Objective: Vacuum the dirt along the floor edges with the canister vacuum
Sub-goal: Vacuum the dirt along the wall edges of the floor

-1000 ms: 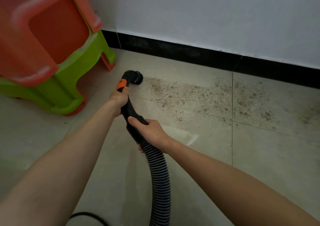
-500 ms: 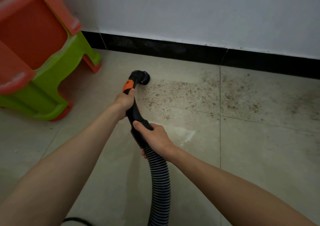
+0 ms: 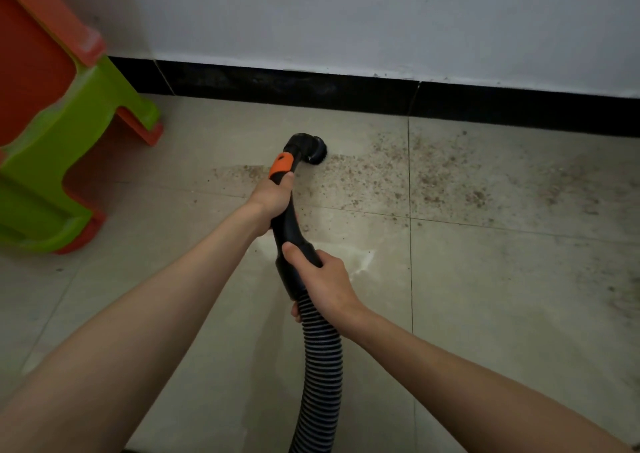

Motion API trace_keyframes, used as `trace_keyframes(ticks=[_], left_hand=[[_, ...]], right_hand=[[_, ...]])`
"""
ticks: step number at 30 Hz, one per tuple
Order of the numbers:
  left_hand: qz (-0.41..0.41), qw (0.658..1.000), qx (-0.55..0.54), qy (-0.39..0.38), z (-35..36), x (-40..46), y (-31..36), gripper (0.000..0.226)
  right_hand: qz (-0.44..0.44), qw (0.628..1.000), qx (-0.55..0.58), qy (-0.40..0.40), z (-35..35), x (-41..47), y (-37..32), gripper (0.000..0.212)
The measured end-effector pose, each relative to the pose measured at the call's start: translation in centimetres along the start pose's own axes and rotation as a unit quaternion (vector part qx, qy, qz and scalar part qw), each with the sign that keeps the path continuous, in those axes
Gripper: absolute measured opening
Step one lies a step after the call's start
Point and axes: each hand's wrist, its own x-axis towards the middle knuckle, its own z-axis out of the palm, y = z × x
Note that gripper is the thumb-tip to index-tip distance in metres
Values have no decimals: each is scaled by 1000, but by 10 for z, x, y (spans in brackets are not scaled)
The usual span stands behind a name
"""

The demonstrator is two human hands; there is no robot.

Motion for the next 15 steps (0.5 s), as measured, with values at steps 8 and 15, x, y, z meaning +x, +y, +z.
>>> trace_keyframes(ticks=[8,15], left_hand=[[12,999,39,-26,38,-4,6,41],[21,998,35,-46,46,-3,4,49]], right_hand=[[-5,998,22,50,-20,-9,10,36],[-7,996,28,83,-20,-9,13,33]])
